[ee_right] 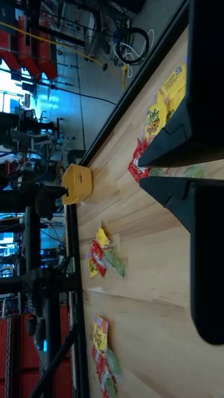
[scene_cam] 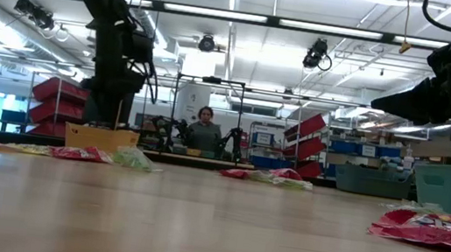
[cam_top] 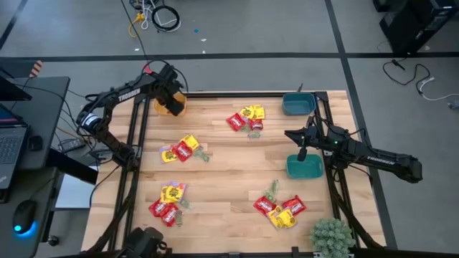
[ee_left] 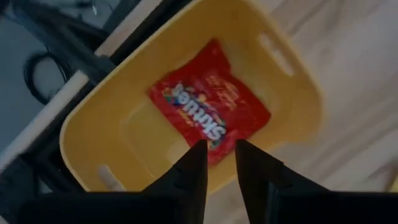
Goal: Sort candy
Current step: Put the red candy into the yellow bin
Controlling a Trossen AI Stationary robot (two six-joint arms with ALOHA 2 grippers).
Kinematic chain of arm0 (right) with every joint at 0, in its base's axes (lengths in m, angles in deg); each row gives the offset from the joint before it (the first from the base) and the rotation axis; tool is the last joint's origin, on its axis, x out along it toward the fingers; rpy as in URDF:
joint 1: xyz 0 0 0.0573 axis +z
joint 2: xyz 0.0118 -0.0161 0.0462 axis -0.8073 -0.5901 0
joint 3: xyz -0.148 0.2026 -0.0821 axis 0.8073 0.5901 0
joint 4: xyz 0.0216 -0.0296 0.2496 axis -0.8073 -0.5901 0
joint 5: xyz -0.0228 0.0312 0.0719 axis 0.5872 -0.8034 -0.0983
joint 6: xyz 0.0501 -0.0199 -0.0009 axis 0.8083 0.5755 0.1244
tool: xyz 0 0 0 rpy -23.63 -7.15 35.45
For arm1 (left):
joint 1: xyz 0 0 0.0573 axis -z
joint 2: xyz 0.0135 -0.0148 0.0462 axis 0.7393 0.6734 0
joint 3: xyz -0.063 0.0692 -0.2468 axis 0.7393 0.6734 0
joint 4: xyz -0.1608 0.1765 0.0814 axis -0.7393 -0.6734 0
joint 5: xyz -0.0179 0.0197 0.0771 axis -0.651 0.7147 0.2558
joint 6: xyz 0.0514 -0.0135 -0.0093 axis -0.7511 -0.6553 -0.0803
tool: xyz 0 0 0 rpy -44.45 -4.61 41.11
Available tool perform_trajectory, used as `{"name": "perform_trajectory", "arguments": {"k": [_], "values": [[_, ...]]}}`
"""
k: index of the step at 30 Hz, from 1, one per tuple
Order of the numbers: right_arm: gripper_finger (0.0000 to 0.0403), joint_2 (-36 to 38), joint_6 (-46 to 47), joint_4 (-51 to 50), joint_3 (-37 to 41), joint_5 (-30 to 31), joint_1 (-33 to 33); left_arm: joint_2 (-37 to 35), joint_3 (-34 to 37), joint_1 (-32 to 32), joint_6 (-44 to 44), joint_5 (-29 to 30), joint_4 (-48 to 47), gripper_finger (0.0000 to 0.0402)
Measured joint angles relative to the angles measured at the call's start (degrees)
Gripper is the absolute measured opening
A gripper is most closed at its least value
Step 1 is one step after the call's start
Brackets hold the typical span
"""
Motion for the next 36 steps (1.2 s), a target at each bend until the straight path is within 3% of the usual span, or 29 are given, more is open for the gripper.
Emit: {"name": "perform_trajectory", "arguments": {"k": [6, 20, 27, 36], "values": [[0.0023, 0.0, 0.0, 0.0, 0.0, 0.0, 0.0, -4.8, 0.0, 7.4, 0.2, 0.5, 0.4, 0.0009], [0.0023, 0.0, 0.0, 0.0, 0.0, 0.0, 0.0, -8.3, 2.9, 34.9, 16.9, -0.1, -7.3, 0.0006], [0.0023, 0.0, 0.0, 0.0, 0.0, 0.0, 0.0, -8.2, 10.0, 42.3, 22.1, -1.0, -6.4, 0.0067], [0.0023, 0.0, 0.0, 0.0, 0.0, 0.0, 0.0, -8.2, 17.6, 44.2, 28.8, -1.1, 1.5, 0.0168]]}}
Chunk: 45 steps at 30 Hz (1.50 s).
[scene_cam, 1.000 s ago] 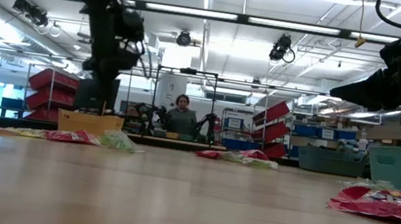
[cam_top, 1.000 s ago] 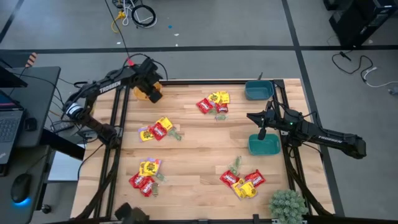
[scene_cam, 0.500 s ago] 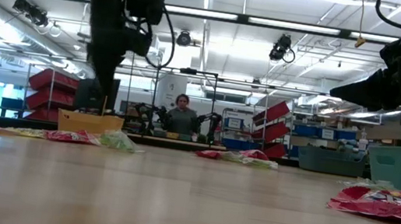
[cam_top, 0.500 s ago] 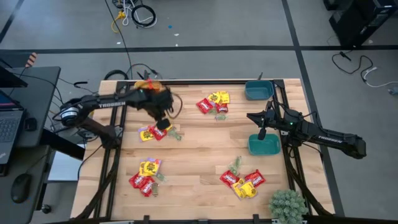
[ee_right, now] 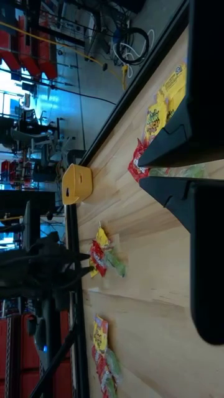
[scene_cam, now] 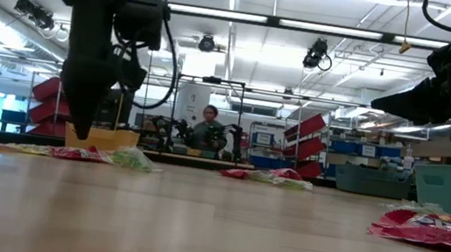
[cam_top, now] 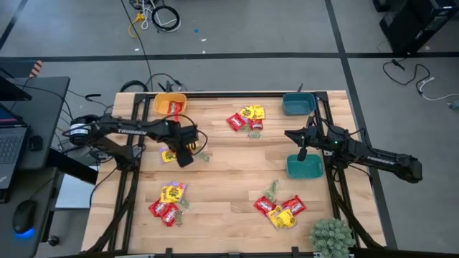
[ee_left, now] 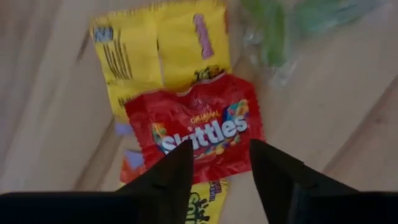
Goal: Sort candy
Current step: Put the red candy into the yellow bin
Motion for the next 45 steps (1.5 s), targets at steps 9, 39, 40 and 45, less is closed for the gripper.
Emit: {"name": "perform_trajectory", "arguments": {"k": [9, 39, 40, 45], "values": [[0.0023, 0.0, 0.0, 0.0, 0.0, 0.0, 0.0, -0.1, 5.6, 0.0, 2.5, 0.0, 4.9, 0.0191], [0.0023, 0.0, 0.0, 0.0, 0.0, 0.0, 0.0, 0.4, -3.7, 1.9, -6.3, 3.1, -3.6, 0.0112], [0.0023, 0.0, 0.0, 0.0, 0.0, 0.0, 0.0, 0.8, -3.7, 2.1, -7.1, 3.2, -3.6, 0.0123], [0.0023, 0.0, 0.0, 0.0, 0.0, 0.0, 0.0, 4.5, -3.7, 3.1, -11.1, 3.2, 0.2, 0.0167]]}}
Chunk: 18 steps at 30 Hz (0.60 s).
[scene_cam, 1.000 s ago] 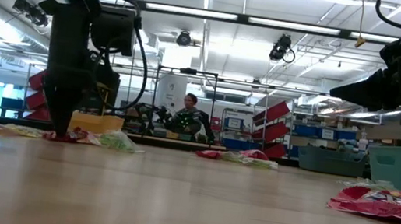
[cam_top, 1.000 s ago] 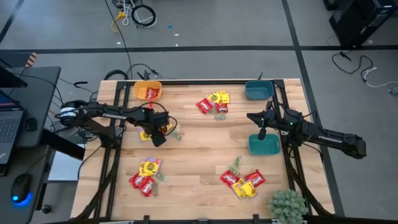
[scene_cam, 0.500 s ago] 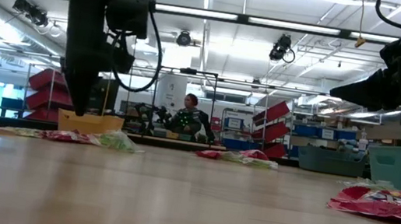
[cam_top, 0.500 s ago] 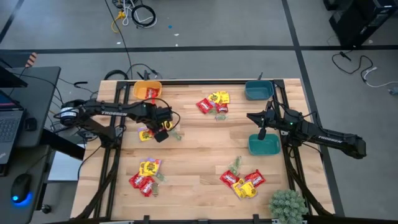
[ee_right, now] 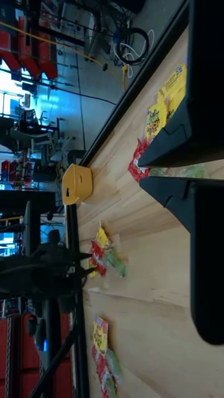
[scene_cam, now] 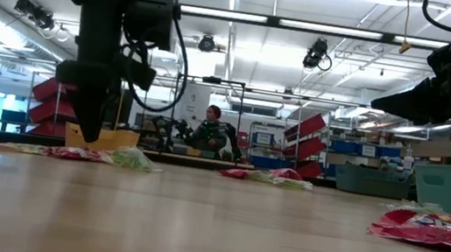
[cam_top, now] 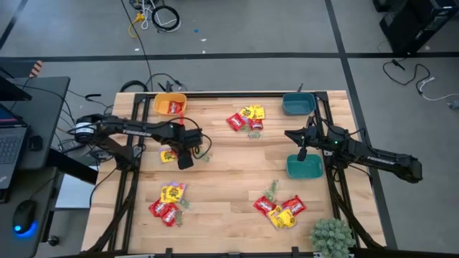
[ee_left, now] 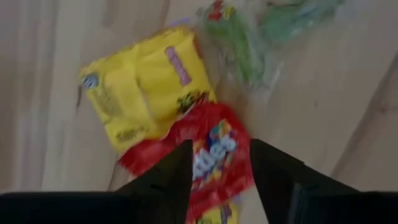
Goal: Sort candy
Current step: Put the red candy into the yellow bin
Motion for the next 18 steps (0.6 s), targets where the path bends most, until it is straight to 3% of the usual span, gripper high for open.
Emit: {"name": "perform_trajectory", "arguments": {"k": [6, 10, 14, 18], "values": [[0.0023, 0.0, 0.0, 0.0, 0.0, 0.0, 0.0, 3.9, 0.0, 0.0, -1.3, 0.9, 1.3, 0.0181], [0.0023, 0.0, 0.0, 0.0, 0.0, 0.0, 0.0, 5.3, 0.0, 0.0, -1.3, 1.0, 1.0, 0.0168], [0.0023, 0.0, 0.0, 0.0, 0.0, 0.0, 0.0, 5.8, 0.0, 0.0, -1.3, 1.4, 1.0, 0.0118], [0.0023, 0.0, 0.0, 0.0, 0.0, 0.0, 0.0, 5.8, 0.0, 0.0, -1.4, 1.4, 0.6, 0.0037]]}}
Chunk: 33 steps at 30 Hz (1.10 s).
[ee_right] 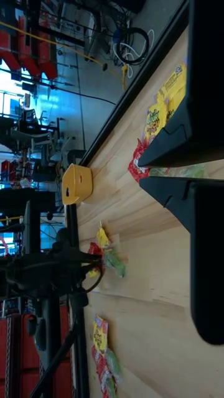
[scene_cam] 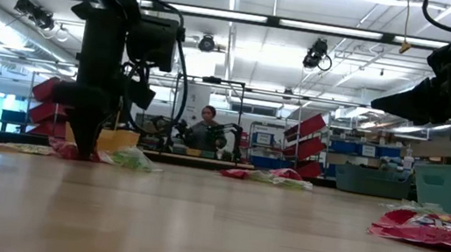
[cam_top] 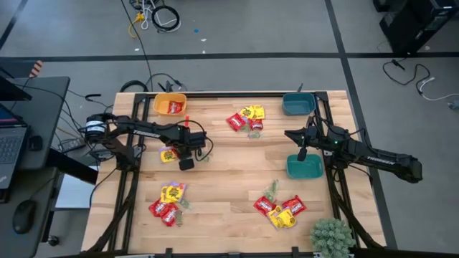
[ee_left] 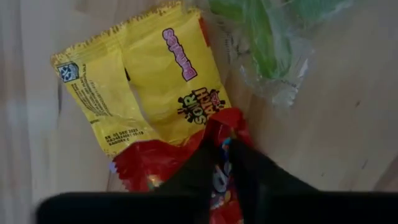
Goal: Sort candy
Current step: Put the red candy into the yellow bin
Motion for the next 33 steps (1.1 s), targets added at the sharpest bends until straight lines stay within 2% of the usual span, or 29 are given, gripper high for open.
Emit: {"name": "perform_trajectory", "arguments": {"k": [2, 9, 12, 14, 18, 26, 33], "values": [[0.0023, 0.0, 0.0, 0.0, 0.0, 0.0, 0.0, -0.1, -0.7, 0.0, 0.2, 0.2, -1.3, 0.0011], [0.0023, 0.0, 0.0, 0.0, 0.0, 0.0, 0.0, -1.9, -7.6, -0.7, 3.1, 1.9, -9.8, 0.0004], [0.0023, 0.0, 0.0, 0.0, 0.0, 0.0, 0.0, -3.2, -10.8, -3.6, 5.9, 4.9, -14.6, 0.0003], [0.0023, 0.0, 0.0, 0.0, 0.0, 0.0, 0.0, -4.7, -12.0, -7.0, 7.0, 6.9, -15.6, 0.0002], [0.0023, 0.0, 0.0, 0.0, 0.0, 0.0, 0.0, -7.1, -12.2, -16.3, 7.4, 7.3, -13.7, 0.0002], [0.0023, 0.0, 0.0, 0.0, 0.0, 0.0, 0.0, -7.2, -12.2, -35.5, 0.2, 4.4, -5.7, 0.0001], [0.0023, 0.0, 0.0, 0.1, 0.0, 0.0, 0.0, -6.2, -12.2, -44.3, -4.1, 1.8, -1.3, 0.0001]]}}
